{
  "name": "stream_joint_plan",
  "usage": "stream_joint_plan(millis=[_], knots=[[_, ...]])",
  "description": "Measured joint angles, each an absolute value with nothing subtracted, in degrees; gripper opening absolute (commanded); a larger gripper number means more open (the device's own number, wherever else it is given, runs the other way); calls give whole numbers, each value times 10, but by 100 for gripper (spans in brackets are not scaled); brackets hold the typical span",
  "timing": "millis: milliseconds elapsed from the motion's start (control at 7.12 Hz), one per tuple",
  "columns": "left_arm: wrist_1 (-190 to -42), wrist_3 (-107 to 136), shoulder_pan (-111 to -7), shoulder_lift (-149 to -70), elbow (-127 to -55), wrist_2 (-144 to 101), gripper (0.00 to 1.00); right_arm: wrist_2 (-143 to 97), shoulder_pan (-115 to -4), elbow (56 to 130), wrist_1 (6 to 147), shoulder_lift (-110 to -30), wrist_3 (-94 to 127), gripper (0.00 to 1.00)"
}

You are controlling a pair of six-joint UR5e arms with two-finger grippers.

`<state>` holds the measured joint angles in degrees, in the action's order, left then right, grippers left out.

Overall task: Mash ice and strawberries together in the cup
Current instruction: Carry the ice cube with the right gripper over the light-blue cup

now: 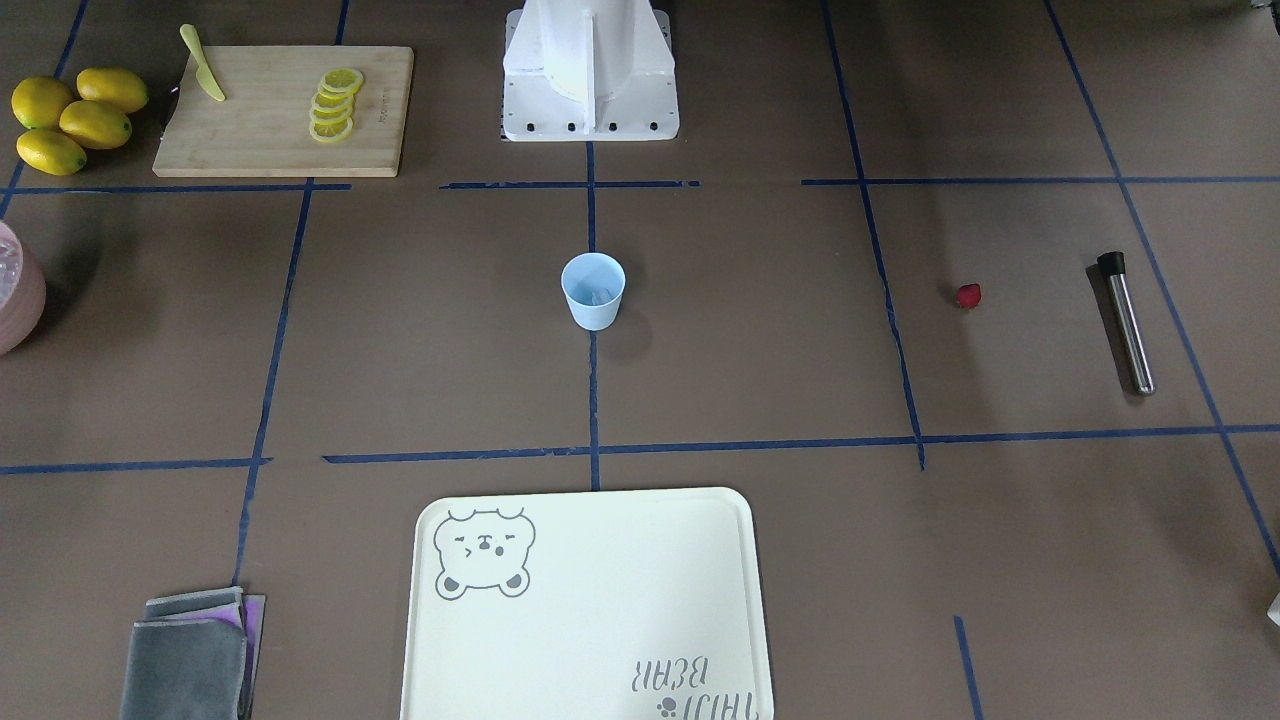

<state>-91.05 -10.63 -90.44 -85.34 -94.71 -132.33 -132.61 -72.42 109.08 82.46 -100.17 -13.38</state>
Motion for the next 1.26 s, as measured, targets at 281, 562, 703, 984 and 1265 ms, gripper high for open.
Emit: stream_joint_plan(millis=[281, 562, 703, 984, 1265], knots=[[-911, -106, -904, -853, -948, -1324, 100, -1327, -718, 1113, 857, -934, 74, 0], [-910, -107, -904, -853, -949, -1337, 100, -1326, -667, 1125, 864, -854, 241, 0], [-910, -107, -904, -853, -949, -1349, 100, -1320, -626, 1129, 876, -811, 304, 1], [-910, -109, -904, -853, -949, -1357, 100, -1251, -504, 1125, 956, -682, 432, 1], [-909, -109, -904, -853, -949, -1358, 100, -1173, -400, 1093, 1030, -549, 548, 1]])
